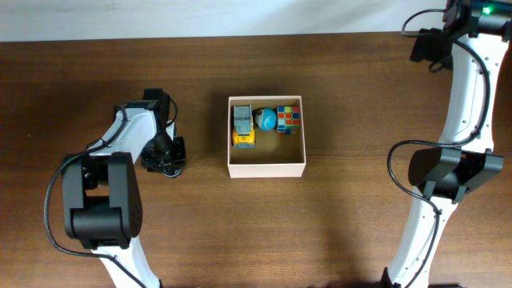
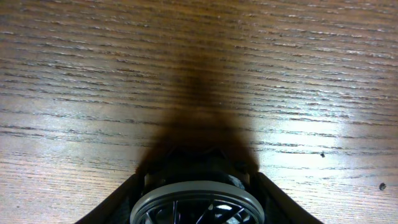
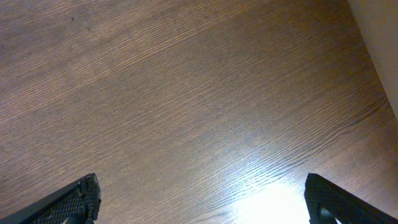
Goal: Pack container
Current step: 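Grasp the black puck with the left gripper and carry it toward the box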
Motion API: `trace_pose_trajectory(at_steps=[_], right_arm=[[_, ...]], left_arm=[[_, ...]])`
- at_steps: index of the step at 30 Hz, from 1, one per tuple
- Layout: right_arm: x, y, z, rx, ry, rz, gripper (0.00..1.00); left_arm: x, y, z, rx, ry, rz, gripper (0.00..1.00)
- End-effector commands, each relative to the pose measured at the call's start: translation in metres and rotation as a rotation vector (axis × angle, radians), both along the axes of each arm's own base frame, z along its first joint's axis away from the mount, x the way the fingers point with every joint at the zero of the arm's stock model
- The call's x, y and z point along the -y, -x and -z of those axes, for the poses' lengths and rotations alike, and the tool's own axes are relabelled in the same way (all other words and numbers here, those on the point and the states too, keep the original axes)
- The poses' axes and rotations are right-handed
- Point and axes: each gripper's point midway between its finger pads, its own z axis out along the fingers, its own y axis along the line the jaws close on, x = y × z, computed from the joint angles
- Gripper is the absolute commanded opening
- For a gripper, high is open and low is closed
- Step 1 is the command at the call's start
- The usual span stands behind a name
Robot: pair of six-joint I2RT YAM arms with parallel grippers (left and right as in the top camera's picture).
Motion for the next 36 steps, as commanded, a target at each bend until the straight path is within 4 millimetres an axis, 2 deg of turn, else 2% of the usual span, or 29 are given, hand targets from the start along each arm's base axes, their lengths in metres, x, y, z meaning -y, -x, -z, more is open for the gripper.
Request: trace_pose_trajectory(at_steps=[1, 11, 18, 22, 28, 33, 36], right_arm=[[0.0, 0.001, -0.002, 0.008, 0.0, 0.014, 0.99], [0.0, 0.001, -0.002, 0.008, 0.0, 0.014, 0.99], [0.0, 0.001, -0.002, 0.008, 0.0, 0.014, 0.99], [0.0, 0.001, -0.002, 0.008, 0.0, 0.014, 0.99], [0.0, 0.001, -0.002, 0.008, 0.0, 0.014, 0.99], [0.0, 0.001, -0.002, 0.008, 0.0, 0.014, 0.99], [0.0, 0.001, -0.002, 0.008, 0.0, 0.014, 0.99]], left_arm=[[0.001, -0.003, 0.001, 0.001, 0.001, 0.009, 0.47], [0.001, -0.001, -0.007, -0.019, 0.001, 0.009, 0.46], [0.002, -0.018, -0.036, 0.01, 0.002, 0.011, 0.46], [0.003, -0.035, -0.064, 0.05, 0.003, 0.012, 0.46], [0.013, -0.063, -0.12, 0.156, -0.016, 0.047, 0.46], [0.042, -0.083, -0.169, 0.278, -0.023, 0.115, 0.46], [0.068, -0.089, -0.193, 0.349, -0.016, 0.171, 0.46]])
